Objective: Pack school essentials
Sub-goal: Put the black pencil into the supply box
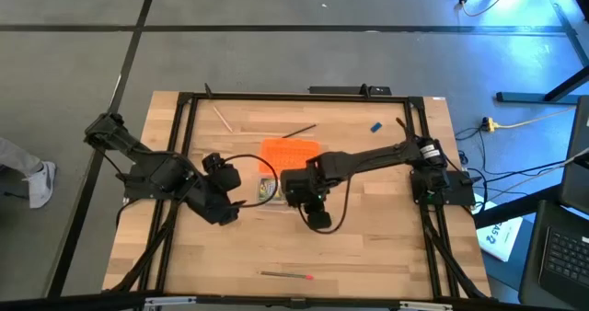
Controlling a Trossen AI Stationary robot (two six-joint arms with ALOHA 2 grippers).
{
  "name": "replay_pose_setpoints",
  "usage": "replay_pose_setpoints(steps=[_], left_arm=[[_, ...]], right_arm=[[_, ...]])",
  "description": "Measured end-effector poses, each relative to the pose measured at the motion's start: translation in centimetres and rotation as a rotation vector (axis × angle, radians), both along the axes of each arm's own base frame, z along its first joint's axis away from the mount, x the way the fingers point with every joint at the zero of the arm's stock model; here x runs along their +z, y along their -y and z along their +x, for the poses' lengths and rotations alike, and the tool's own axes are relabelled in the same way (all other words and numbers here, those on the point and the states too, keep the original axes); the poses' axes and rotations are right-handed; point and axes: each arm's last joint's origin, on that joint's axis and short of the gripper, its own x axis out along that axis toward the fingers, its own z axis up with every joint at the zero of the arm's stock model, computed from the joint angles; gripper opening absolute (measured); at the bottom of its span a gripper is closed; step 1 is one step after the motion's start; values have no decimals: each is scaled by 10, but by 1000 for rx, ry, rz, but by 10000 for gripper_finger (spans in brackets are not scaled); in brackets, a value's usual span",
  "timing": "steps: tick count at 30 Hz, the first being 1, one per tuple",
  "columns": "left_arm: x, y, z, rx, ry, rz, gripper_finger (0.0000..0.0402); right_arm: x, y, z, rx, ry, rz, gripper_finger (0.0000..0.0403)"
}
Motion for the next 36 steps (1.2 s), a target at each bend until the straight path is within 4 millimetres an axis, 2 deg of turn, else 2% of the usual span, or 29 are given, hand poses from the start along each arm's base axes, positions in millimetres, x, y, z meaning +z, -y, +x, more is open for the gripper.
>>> replay_pose_setpoints(steps=[5,9,20,23,26,32,36], left_arm=[[0,12,-7,-44,7,-13,394],[0,22,-14,-77,15,-19,394],[0,43,-30,-187,19,-18,394],[0,46,-33,-204,19,-19,394],[1,47,-34,-189,34,-20,394],[1,47,-34,-144,58,-34,394],[1,51,-37,-195,53,-18,394]], right_arm=[[0,-40,-12,47,-41,48,87],[2,-71,-19,9,-50,105,87],[5,-127,-36,-119,-55,170,87],[6,-136,-42,-101,-58,173,87],[7,-136,-43,-101,-36,145,87],[-7,-134,-44,-110,-31,99,87],[-10,-147,-44,-96,47,99,87]])
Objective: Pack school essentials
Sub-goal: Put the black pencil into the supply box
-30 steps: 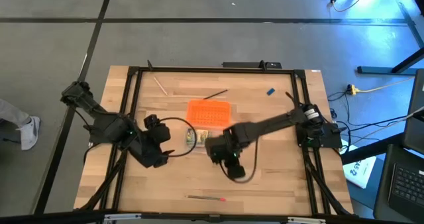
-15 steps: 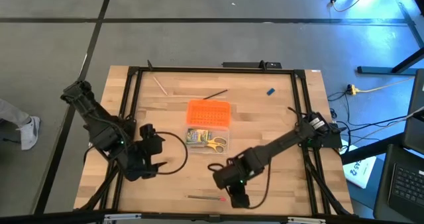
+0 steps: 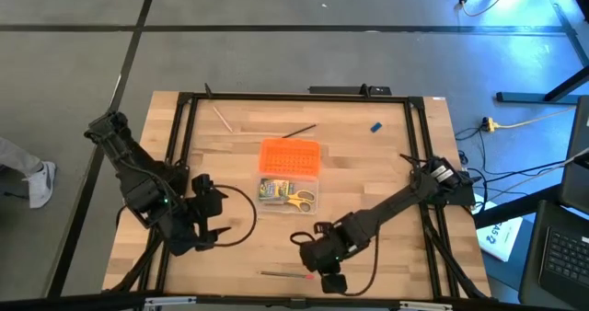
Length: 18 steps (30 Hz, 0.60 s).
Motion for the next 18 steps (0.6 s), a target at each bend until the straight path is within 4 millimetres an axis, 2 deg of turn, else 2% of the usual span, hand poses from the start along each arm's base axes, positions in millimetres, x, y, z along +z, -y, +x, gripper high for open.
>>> replay_pose_setpoints(steps=[8,13,18], left_arm=[[0,11,-12,-74,0,6,394],[1,15,-13,-87,15,-5,394],[1,15,-13,-86,21,-12,394]], right_arm=[[8,-36,-4,-80,225,10,87],[-6,-57,-5,-71,272,-2,87],[-20,-62,-4,-126,226,10,87]])
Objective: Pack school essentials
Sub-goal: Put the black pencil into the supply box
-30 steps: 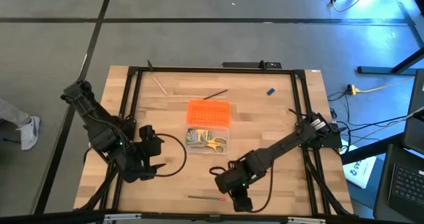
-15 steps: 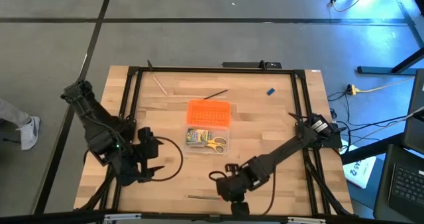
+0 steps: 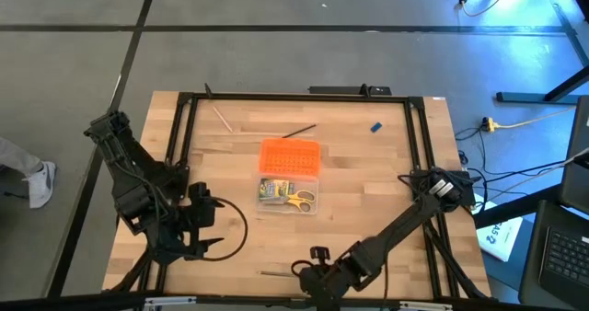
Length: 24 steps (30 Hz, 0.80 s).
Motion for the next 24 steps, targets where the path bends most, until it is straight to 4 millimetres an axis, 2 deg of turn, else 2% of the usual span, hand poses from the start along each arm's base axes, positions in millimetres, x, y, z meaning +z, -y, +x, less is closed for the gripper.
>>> replay_pose_setpoints(steps=[6,10,15,24], left_arm=[[0,0,0,0,0,-1,394],[0,0,0,1,4,-7,394],[0,1,1,1,5,-10,394],[0,1,1,0,4,-9,394]], right_arm=[[-1,7,2,-20,-26,-15,93],[-5,13,2,-76,-82,-23,117],[-11,10,5,-26,-51,-57,151],[-56,1,14,21,-87,-130,154]])
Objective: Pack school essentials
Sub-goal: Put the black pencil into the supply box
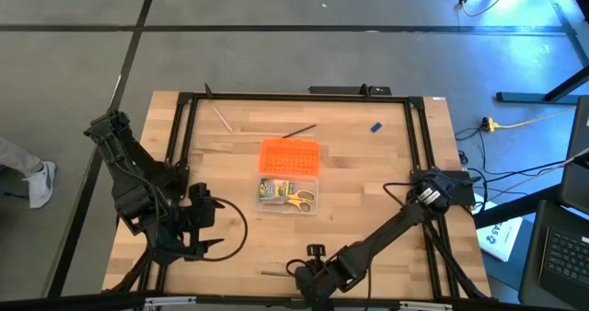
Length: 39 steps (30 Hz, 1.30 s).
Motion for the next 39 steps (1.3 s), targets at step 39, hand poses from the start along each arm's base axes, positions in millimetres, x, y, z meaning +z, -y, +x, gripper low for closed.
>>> replay_pose_setpoints(steps=[39], left_arm=[[0,0,0,15,0,-12,394]], right_arm=[[-37,3,3,4,-80,-88,36]])
